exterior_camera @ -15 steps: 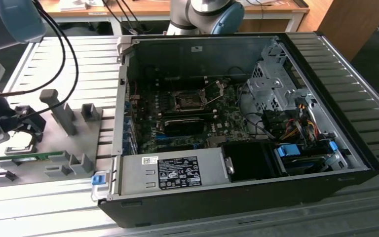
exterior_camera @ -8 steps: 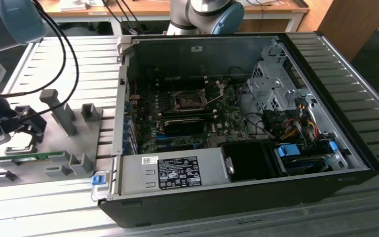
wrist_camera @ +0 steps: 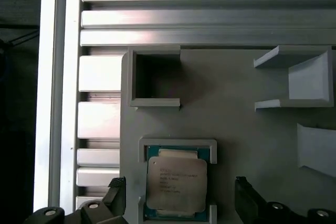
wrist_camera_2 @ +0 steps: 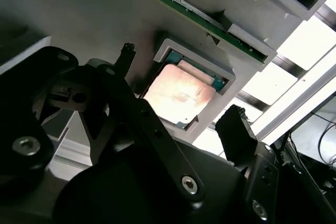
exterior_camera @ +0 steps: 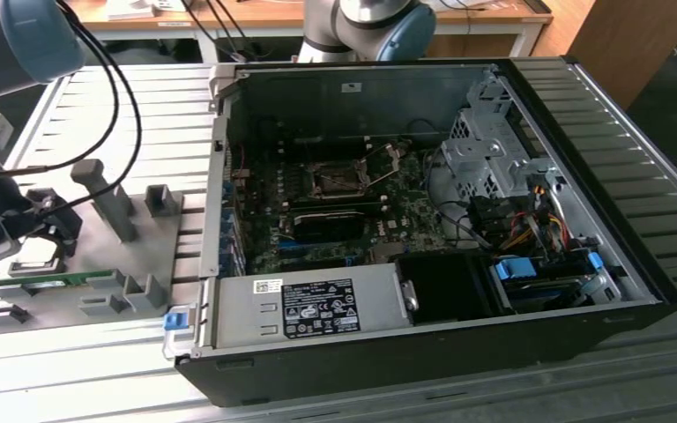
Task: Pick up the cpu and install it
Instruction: 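Pick up the cpu and move it towards the insertion slot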
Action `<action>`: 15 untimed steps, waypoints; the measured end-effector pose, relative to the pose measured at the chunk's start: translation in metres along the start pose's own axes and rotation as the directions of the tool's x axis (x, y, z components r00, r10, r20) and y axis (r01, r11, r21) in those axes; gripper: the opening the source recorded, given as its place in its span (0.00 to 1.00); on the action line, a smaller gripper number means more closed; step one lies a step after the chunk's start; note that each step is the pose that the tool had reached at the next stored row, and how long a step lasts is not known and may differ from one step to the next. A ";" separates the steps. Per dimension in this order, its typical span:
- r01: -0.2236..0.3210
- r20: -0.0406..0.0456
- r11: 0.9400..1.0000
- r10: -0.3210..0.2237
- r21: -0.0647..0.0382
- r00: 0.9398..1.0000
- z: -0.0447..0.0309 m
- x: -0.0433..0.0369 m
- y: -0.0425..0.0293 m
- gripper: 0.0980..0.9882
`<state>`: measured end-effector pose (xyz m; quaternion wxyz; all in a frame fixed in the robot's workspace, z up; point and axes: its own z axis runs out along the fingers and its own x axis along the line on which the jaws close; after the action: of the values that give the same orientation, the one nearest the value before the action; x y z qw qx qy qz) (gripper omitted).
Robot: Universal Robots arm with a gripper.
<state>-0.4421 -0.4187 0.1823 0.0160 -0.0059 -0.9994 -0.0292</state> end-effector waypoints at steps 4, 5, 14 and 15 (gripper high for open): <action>-0.001 0.000 1.000 0.001 0.000 1.000 0.0008 0.0015 0.0046 0.90; -0.001 0.000 1.000 0.001 0.000 1.000 0.0009 0.0018 0.0060 0.90; -0.001 0.000 1.000 0.001 0.000 1.000 0.0018 0.0085 0.0102 0.71; -0.001 0.000 1.000 0.001 0.001 1.000 0.0017 0.0085 0.0097 0.71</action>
<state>-0.4505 -0.4088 0.1815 0.0161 -0.0065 -0.9994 -0.0288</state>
